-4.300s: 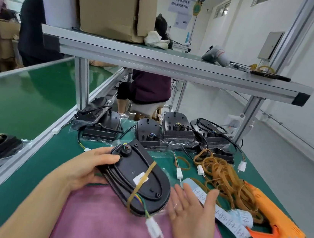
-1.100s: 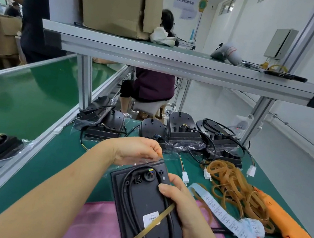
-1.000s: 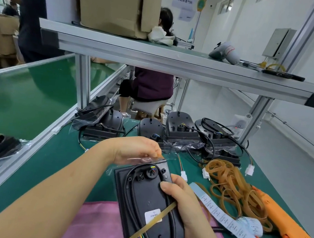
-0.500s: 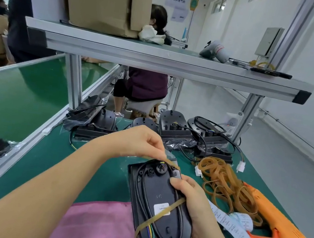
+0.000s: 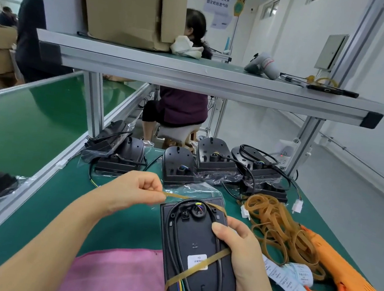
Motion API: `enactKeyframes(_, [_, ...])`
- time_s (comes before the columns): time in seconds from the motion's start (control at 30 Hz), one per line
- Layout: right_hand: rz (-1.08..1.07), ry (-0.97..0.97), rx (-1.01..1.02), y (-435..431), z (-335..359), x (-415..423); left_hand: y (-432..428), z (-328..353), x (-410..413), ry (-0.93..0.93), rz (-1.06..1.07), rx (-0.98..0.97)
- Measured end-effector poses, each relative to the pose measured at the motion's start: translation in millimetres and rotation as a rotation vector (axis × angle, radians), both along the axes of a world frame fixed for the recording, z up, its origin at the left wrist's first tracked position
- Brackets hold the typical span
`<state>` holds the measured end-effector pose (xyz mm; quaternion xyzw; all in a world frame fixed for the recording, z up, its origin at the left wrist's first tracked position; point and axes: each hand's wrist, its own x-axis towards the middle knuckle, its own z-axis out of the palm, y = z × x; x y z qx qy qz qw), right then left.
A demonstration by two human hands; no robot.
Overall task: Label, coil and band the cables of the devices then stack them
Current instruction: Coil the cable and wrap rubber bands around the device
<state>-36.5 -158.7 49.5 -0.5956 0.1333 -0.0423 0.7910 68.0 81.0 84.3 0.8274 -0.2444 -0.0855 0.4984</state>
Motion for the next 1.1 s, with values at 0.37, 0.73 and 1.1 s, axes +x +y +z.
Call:
enactKeyframes(0.37, [-0.096,-0.024,0.025,3,0,10,-39,-15,-21,-0.152,0.384,-0.097])
enactKeyframes(0.73, [-0.063,0.016,-0.118,-1,-9,9,-71,6,-62,-1.094,0.318,0.115])
enactKeyframes(1.1, [-0.005,0.047,-0.193,-2,-6,14,-64,17,-40,-0.72,0.432,0.11])
